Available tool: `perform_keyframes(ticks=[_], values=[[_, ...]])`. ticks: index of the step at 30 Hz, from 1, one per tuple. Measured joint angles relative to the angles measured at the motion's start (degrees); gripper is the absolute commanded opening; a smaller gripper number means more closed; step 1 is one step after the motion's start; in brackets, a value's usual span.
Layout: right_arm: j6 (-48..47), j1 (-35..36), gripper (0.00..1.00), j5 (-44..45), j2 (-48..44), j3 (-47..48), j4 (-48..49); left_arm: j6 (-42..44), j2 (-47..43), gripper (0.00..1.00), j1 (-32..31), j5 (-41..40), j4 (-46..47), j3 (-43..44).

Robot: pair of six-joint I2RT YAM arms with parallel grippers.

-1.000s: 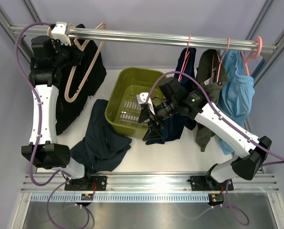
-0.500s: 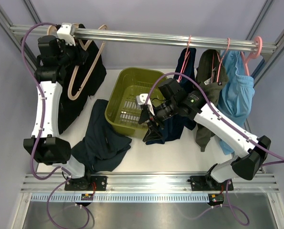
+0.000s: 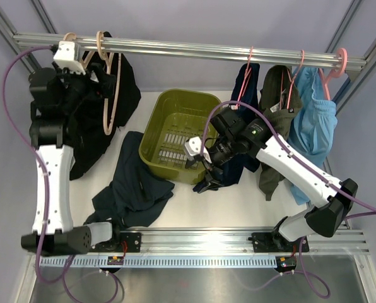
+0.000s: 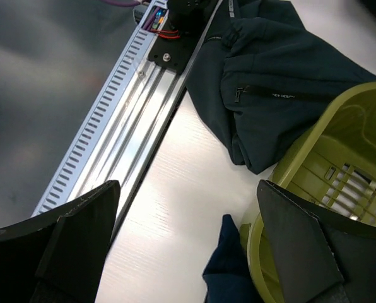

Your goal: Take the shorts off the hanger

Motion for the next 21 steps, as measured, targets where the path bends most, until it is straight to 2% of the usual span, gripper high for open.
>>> perform_keyframes(ticks=[4,8,12,15,21], values=[[-12.4,2.1,0.99,0.0,0.6,0.2,-4.8,-1.0,-10.4,0.89,0.0,-1.4,1.4,-6.2],[-18.3,9.0,0.99,4.1,3.0,1.2,-4.6,-2.4,-22.3,0.93,0.0,-2.5,1.2,-16.5],[-18.4,15.4,0.99,9.0,9.5,4.5,-0.6,-4.5,-34.4,0.96,0.0,-3.5,-1.5,-27.9],[-15.9,18.2,0.99,12.9,16.3,8.8,4.1,-6.7,-42.4,0.98,0.0,-4.3,-5.2,-32.9],[-10.5,22.9,0.99,21.9,28.2,15.6,14.3,-9.4,-53.5,0.99,0.0,-8.8,-11.8,-34.0]])
